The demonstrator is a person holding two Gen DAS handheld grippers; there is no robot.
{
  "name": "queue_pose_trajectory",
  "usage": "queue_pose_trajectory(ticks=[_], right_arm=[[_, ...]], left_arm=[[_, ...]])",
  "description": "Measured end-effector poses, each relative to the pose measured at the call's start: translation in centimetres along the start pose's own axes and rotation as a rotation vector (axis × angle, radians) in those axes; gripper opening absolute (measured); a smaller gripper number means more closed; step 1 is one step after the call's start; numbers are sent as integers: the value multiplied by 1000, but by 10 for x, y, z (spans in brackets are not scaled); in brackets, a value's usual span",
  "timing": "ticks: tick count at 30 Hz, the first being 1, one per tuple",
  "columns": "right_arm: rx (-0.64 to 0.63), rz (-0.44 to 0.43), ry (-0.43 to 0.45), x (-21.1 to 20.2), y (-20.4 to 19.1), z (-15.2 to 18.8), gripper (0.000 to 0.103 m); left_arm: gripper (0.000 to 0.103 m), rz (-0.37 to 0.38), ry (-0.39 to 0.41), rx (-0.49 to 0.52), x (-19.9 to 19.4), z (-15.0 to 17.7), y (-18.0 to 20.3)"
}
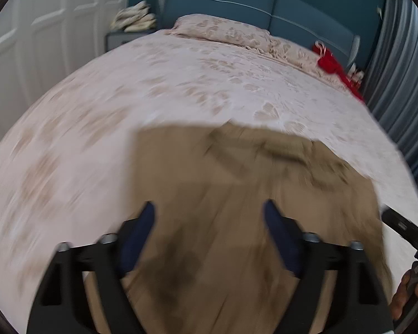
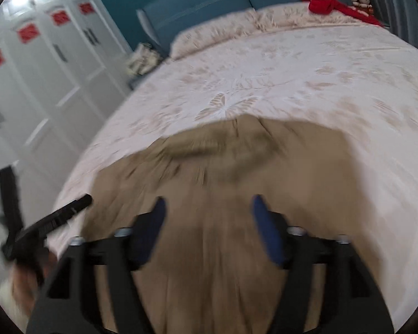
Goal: Fold large clothes
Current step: 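Release the hem and lift both grippers off the folded coat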
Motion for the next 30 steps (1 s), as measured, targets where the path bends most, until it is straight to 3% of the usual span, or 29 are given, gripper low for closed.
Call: queue_pose_trajectory(ticks=[1,3,5,8,11,16,17,19,20,21,22,23,25,28,30], right_arm=[[1,-4,1,-27,1,19,83],[32,29,-44,-98,10,84,85],[80,78,-106,-143,21,139,85],[222,107,-160,-189,35,210,85],[338,95,-156,-198,40,243,85],[505,42,-111,-177,35,257,86],[510,32,-104,-176,29,260,86],[513,0,-99,-169,17,256,77],[511,2,-109,-167,13,257,73],[503,9,-113,-166,11,256,55],[492,19,-118,-166,9,255,25],[481,38,-132,-167,6,255,12],[495,2,-100,-181,1,255,4],[427,-20,-79,-208,-11,245,2],[313,-42,-97,-239,-31,236,2]], left_arm=[[84,-8,-18,-20,-23,16,-22],[84,-40,-80,-57,-64,50,-72],[84,-71,-131,-125,-100,85,-124],[84,-64,-170,-236,-126,122,-165],[84,-4,-224,-329,-133,153,-178],[81,84,-292,-368,-122,180,-158],[76,82,-307,-384,-122,187,-153],[63,66,-301,-387,-123,191,-151],[43,46,-303,-383,-124,192,-151],[18,47,-304,-381,-129,196,-153],[8,58,-301,-382,-134,198,-152],[4,79,-290,-384,-143,199,-151],[2,111,-252,-370,-161,197,-146],[1,137,-201,-309,-204,189,-139],[0,144,-187,-260,-235,186,-138]])
Point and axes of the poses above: each gripper's, at about its wrist camera, not at the fingertips, and x roughly the way its jaws point, y to its right, z to its underside, the point moved 5 cm from there along x, roughly the way its jaws point, and after that the axes turned 12 degrees about -x, right-handed, at the moved point
